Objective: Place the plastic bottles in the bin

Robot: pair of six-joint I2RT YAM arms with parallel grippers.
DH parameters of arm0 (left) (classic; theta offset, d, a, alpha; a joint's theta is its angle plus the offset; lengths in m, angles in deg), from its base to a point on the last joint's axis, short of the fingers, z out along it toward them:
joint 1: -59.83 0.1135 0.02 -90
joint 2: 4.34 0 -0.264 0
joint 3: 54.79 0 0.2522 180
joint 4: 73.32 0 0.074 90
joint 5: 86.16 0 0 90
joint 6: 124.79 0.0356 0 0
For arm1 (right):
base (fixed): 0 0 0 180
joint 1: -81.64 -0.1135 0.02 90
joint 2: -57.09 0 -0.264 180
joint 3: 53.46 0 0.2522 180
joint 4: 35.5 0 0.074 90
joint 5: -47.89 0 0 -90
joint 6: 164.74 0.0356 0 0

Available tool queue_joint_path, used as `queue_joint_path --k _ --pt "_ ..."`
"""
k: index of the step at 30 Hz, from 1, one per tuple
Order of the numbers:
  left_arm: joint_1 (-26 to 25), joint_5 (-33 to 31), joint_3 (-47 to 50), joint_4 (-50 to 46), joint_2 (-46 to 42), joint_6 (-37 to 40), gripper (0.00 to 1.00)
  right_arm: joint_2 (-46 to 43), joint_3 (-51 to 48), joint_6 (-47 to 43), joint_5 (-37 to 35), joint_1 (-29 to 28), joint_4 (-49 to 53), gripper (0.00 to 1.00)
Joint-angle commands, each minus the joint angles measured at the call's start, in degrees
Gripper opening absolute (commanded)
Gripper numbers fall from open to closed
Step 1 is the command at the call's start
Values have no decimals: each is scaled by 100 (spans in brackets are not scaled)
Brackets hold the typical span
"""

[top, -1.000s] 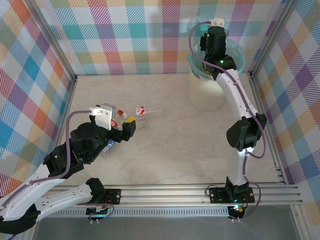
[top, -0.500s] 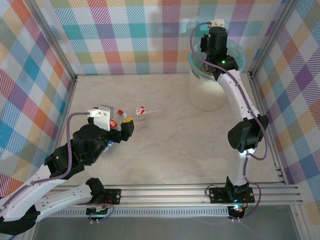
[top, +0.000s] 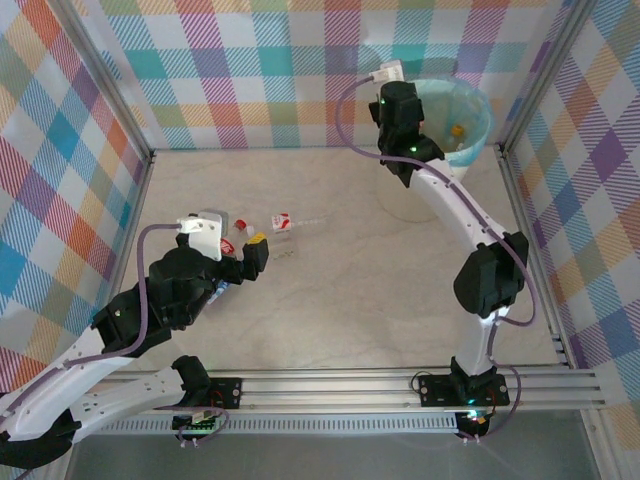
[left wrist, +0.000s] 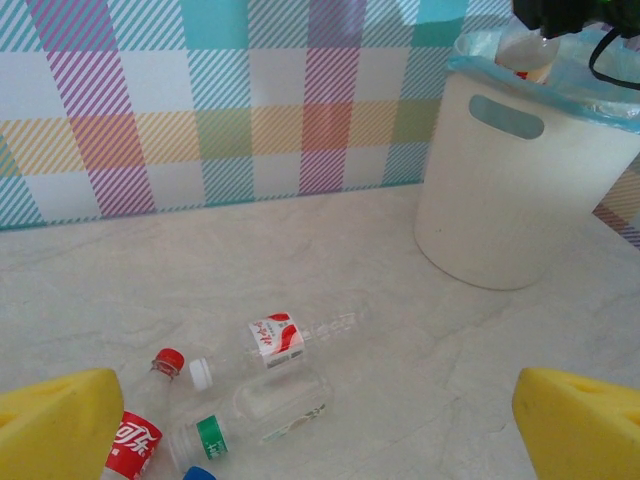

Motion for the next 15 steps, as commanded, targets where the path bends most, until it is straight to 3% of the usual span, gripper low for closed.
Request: queue_joint_path --k 1,10,15 --pt "87 -140 85 149 -4 23 100 -88 -263 -199 -566 208 502 0" --pt "113 -84 78 176 100 -12 100 -3 210 1207 -303 655 2302 0" --pt "128 -75 68 132 116 -37 100 -178 -22 1397 -302 768 2552 0"
